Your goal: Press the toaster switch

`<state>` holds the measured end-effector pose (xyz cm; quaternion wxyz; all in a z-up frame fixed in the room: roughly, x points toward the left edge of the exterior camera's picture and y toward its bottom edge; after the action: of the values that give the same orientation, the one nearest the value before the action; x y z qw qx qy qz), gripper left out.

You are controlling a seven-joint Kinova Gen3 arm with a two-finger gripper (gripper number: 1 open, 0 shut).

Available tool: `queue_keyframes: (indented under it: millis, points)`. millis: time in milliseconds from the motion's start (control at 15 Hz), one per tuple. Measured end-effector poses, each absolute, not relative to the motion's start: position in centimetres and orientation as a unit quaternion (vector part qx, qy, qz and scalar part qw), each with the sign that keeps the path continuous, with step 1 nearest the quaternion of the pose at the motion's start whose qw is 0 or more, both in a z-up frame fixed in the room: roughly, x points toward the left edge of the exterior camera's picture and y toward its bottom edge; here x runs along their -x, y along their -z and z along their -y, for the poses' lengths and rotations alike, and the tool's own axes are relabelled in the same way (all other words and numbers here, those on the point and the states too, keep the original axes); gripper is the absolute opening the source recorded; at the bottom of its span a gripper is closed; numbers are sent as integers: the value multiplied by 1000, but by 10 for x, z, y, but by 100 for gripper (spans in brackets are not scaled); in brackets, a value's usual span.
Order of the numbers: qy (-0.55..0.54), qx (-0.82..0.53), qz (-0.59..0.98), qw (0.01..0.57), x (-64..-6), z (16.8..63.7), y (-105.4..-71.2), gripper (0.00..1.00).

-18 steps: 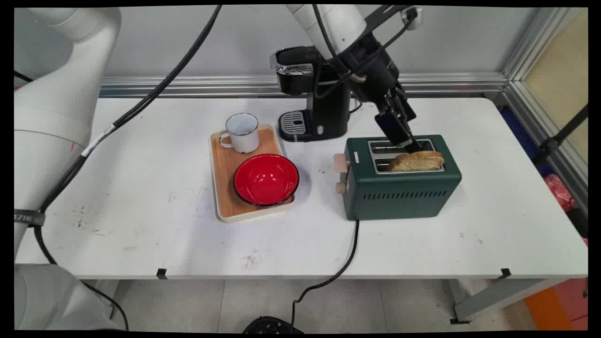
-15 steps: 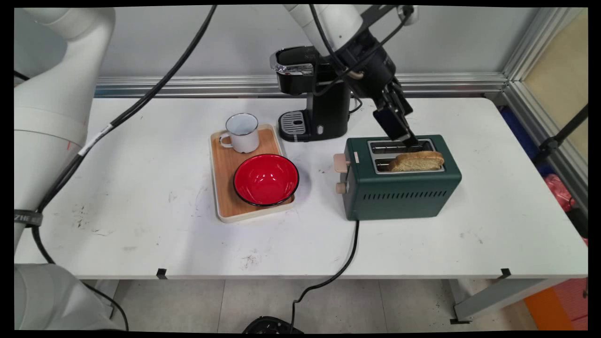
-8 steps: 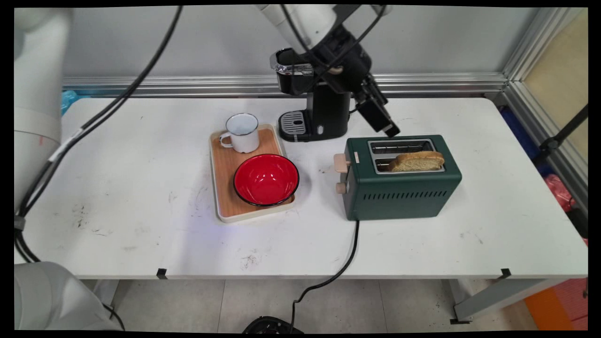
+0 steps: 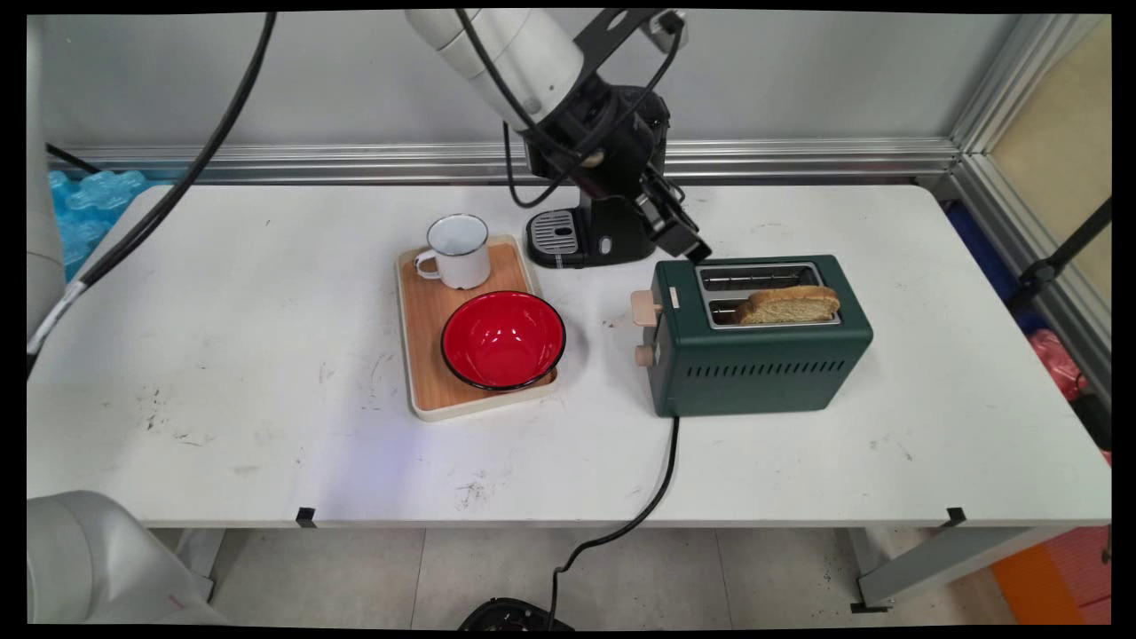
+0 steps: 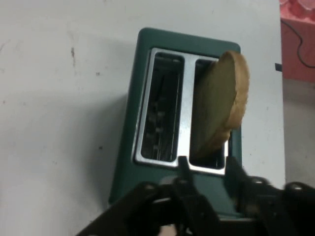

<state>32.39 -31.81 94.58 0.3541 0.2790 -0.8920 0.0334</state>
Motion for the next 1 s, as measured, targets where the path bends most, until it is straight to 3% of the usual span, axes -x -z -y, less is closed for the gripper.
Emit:
queue_keyframes:
  millis: [1000]
  points:
    - [-41,-246,914,320,-335,304,-912,0]
